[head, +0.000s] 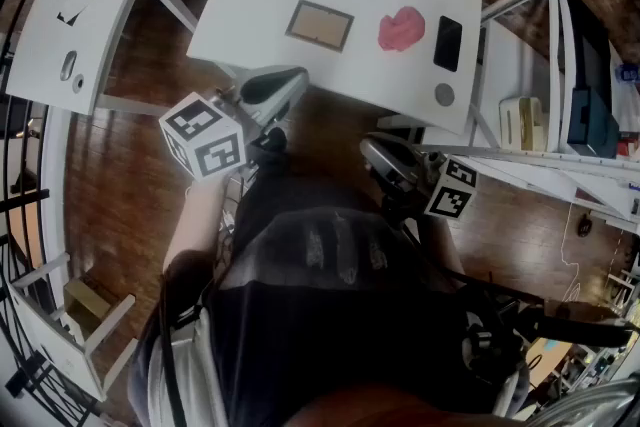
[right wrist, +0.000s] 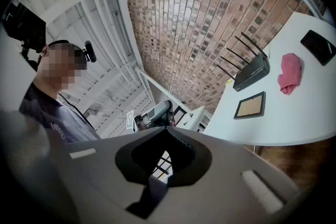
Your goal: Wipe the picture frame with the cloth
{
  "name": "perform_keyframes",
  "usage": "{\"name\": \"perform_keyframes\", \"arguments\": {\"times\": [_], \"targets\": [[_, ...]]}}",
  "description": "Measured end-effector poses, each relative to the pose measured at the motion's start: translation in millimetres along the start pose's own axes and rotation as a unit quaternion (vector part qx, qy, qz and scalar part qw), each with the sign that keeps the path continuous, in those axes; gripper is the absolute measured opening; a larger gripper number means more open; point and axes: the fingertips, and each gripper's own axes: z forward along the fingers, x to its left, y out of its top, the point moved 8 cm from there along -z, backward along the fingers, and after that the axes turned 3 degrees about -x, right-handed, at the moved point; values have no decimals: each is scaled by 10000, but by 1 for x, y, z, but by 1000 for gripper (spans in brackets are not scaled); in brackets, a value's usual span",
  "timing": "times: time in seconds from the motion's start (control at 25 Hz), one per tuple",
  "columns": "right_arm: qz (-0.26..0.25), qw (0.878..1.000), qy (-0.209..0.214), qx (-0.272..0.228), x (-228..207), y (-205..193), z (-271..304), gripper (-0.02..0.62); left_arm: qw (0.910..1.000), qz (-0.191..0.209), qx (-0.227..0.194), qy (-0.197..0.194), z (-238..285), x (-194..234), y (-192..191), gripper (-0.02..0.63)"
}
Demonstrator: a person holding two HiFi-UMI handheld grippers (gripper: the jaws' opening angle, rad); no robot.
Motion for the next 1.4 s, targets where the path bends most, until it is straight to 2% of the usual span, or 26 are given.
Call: {"name": "perform_keyframes", "arguments": {"times": [0.4, 0.76, 1.12, 1.4], "targets": [[-137, 9989, -183, 415, -19, 19, 88, 0, 9998, -109, 181, -32, -26, 86, 28, -2], [-250, 9961, -158, 835, -21, 24, 155, 0, 9983, -97, 567, -101, -38, 147, 40, -2], [-109, 9954, -226, 920, -35, 31, 157, 0, 9956, 148, 914, -111, -3, 162, 47, -2], [-20, 9974, -118, 711, -73, 65, 139, 0, 9893, 320, 1381, 348, 35, 166, 38, -2]]}}
